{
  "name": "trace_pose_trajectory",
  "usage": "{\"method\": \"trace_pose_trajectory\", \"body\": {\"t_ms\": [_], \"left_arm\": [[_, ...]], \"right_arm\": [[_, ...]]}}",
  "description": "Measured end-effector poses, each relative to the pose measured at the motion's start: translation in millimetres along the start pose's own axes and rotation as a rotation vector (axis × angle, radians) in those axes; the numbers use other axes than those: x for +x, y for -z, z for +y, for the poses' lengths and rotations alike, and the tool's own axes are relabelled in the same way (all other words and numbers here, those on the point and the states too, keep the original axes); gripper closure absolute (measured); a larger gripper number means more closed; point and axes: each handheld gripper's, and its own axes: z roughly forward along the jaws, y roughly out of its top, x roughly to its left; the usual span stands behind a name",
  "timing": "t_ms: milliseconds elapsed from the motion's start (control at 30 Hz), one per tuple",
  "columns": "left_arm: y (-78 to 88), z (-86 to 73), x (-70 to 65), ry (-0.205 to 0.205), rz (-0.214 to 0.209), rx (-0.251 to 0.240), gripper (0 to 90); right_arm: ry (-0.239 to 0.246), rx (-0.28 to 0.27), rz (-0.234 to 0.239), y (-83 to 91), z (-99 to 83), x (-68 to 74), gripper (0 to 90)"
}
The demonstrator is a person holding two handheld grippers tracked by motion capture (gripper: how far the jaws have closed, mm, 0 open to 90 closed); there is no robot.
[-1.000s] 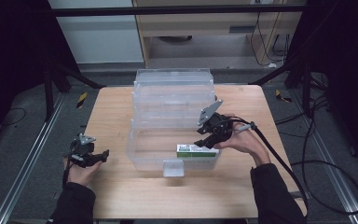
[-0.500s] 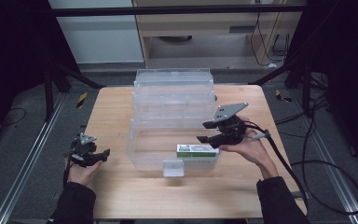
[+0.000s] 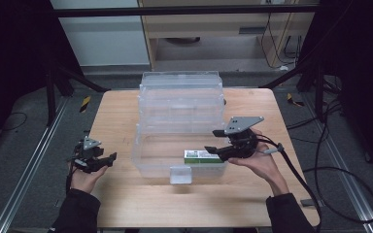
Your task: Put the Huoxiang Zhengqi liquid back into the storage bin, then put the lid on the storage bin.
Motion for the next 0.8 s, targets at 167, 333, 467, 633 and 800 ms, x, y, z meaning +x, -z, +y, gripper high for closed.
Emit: {"method": "trace_pose_trajectory", "body": {"t_ms": [167, 333, 467, 633, 800], "left_arm": [[2.1, 2.6, -2.9, -0.015, -0.01, -0.01, 43.3], [2.9, 3.1, -2.1, -0.012, -0.01, -0.012, 43.2], [3.9, 3.6, -2.3, -0.013, -0.008, -0.014, 43.0], [4.8, 4.2, -2.9, -0.017, -0.006, -0.015, 42.6], [4.6, 4.3, -2.2, -0.017, -0.008, -0.016, 42.5]], "right_arm": [[0.016, 0.024, 0.018, -7.7, 0.6, 2.2, 40.9], [0.048, 0.064, 0.048, -16.3, 4.6, 4.5, 45.9], [0.068, 0.119, 0.086, -23.5, 7.1, 6.3, 46.7], [0.101, 0.185, 0.113, -32.8, 6.5, 8.1, 46.7], [0.115, 0.234, 0.128, -37.5, 5.5, 8.1, 47.8]]}}
